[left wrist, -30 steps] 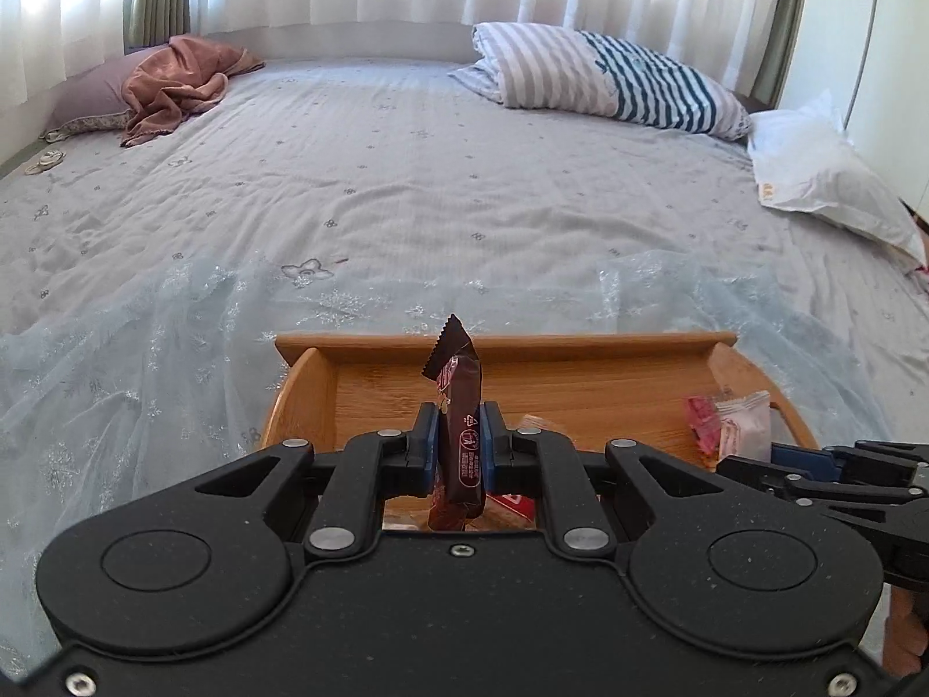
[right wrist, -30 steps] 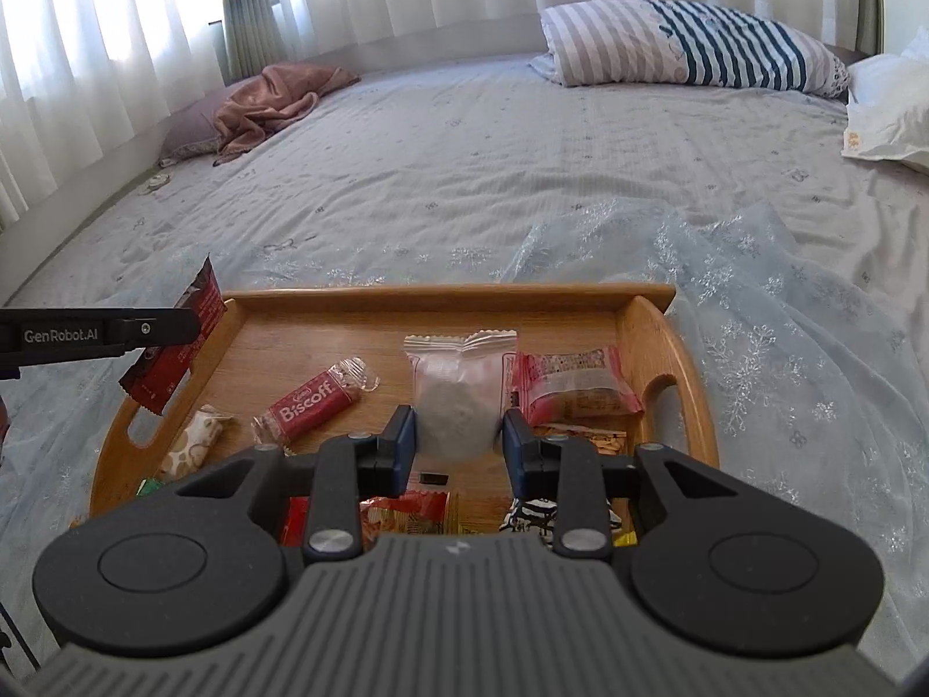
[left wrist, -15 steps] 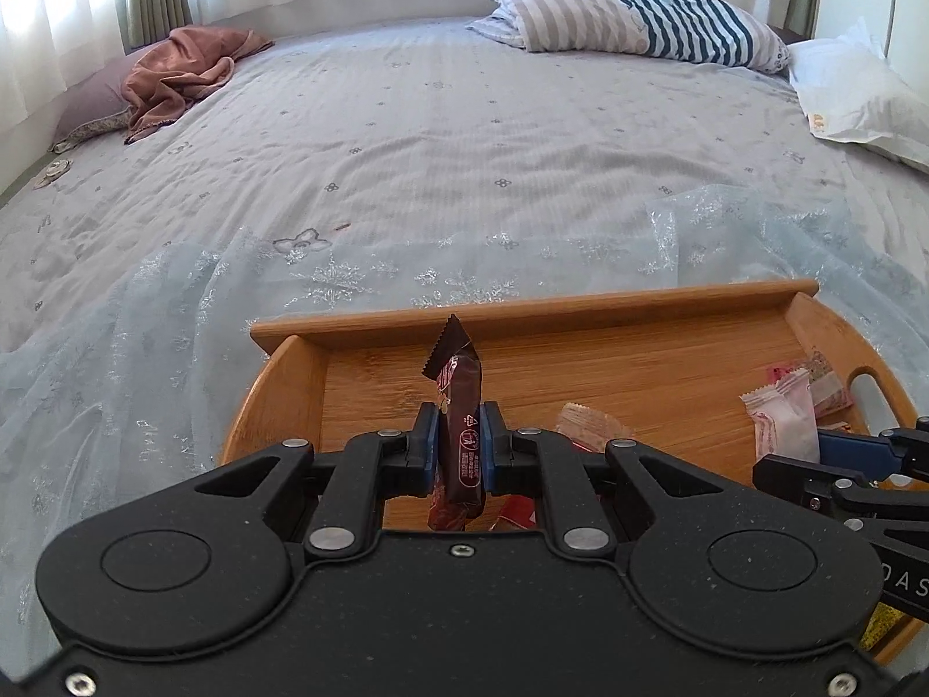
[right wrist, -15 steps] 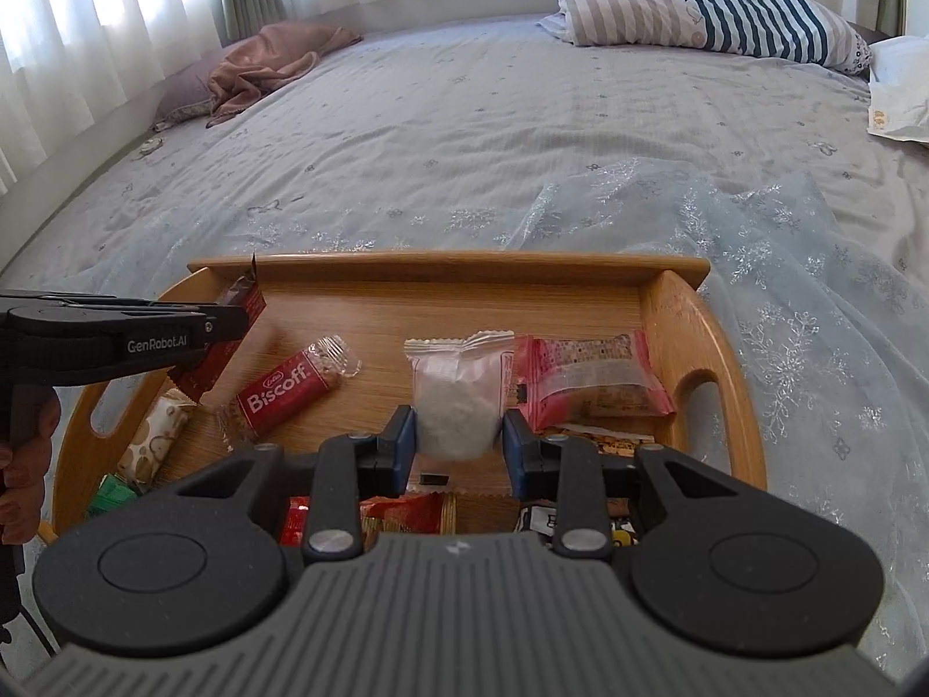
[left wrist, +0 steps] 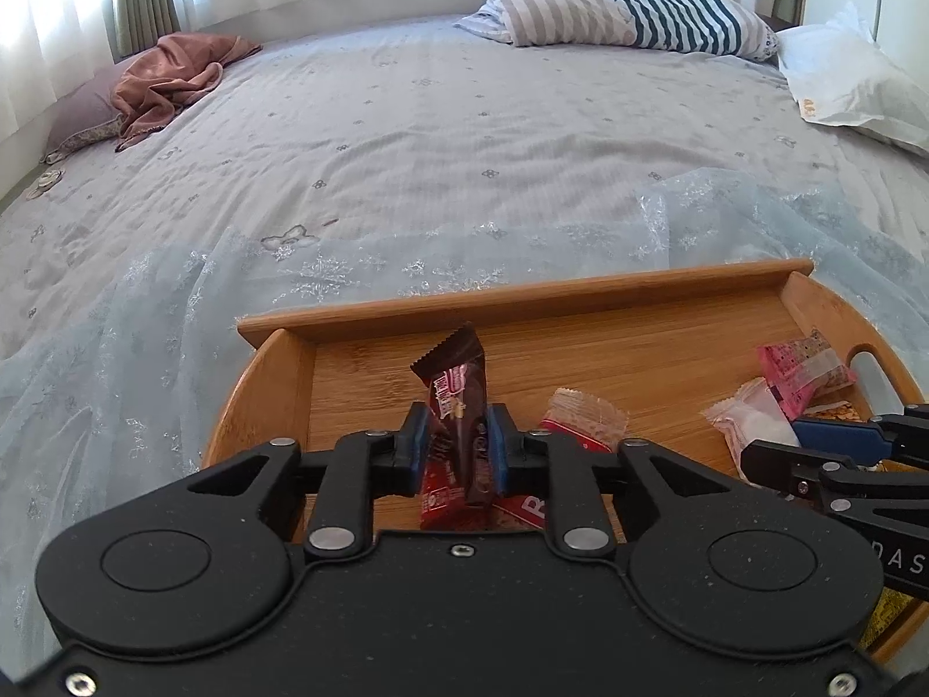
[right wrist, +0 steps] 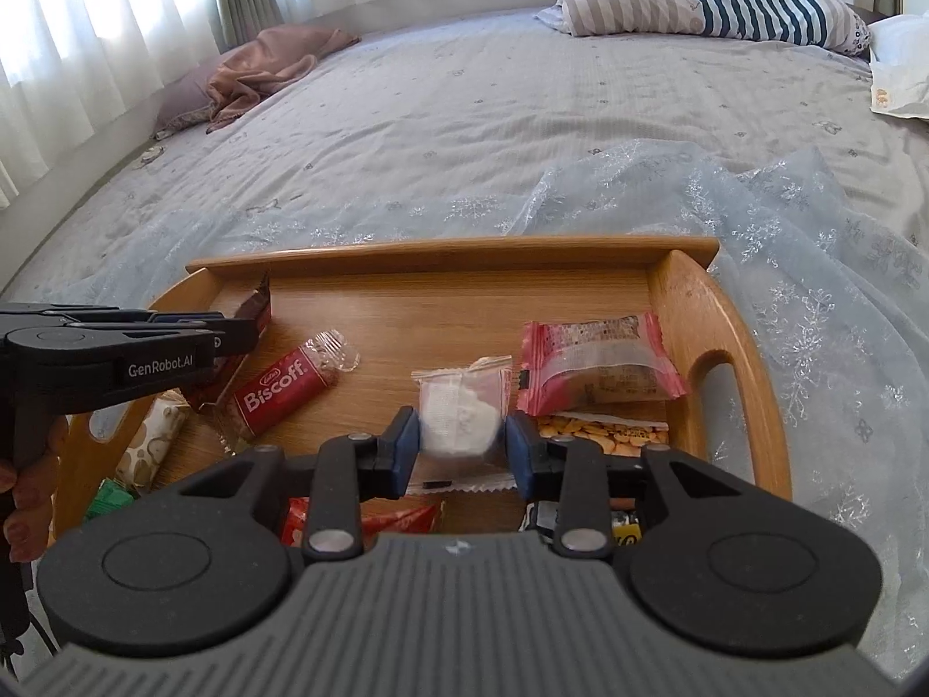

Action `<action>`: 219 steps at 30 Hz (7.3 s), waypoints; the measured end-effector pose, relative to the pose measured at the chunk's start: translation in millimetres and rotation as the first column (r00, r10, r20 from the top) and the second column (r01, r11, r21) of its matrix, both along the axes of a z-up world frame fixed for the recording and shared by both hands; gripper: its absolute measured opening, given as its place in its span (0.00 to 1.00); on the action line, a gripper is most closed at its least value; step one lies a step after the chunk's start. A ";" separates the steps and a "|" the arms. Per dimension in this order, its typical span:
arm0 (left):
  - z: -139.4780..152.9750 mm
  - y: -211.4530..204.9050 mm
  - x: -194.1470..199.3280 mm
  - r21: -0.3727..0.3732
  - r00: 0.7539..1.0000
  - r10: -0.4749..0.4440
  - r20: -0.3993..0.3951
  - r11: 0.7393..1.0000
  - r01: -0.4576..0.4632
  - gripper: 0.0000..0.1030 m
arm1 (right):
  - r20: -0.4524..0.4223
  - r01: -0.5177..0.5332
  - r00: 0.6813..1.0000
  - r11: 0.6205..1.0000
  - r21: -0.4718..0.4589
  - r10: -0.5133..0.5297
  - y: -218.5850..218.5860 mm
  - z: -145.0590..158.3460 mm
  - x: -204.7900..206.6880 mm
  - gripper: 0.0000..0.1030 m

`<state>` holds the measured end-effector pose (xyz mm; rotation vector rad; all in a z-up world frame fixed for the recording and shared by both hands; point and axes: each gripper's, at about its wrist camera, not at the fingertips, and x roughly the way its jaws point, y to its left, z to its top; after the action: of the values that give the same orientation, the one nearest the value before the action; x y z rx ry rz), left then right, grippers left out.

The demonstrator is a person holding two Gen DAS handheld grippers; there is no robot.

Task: Organize snacks
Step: 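Lift the chocolate bar onto the tray with the left tool while the right tool places the white packet, then open both tools and withdraw them from the tray toward the remaining snacks, then move the left tool over the red wafer packet while the right tool approaches the red bar, then grasp the red wafer packet with the left tool while the right tool grasps the red bar, then carry the wafer packet onto the tray with the left tool while the right tool places the red bar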

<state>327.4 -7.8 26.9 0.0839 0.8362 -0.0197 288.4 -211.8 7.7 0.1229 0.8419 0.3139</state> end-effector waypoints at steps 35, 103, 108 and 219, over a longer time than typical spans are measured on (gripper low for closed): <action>49.1 35.2 -207.5 -0.125 0.992 -0.017 0.124 0.992 0.033 0.85 | 0.267 -0.022 0.963 0.998 -0.057 0.036 6.6 26.7 -172.3 0.75; -23.9 37.2 -238.5 -0.127 0.994 -0.019 0.107 0.991 0.033 0.71 | 0.346 -0.050 0.935 0.996 -0.070 0.071 47.5 -43.4 -226.0 0.84; -22.9 32.3 -239.0 -0.131 0.993 -0.035 0.111 0.990 0.050 0.70 | 0.346 -0.050 0.935 0.996 -0.070 0.071 47.4 -43.5 -226.0 0.84; 6.8 43.0 -23.0 -0.080 0.994 0.096 0.059 0.993 -0.091 0.77 | 0.229 0.100 0.968 0.995 0.002 -0.098 53.6 5.6 -28.7 0.51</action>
<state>304.4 35.2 33.7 -0.0272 0.7750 0.0384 259.8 -158.2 13.3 0.1166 0.6063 0.2244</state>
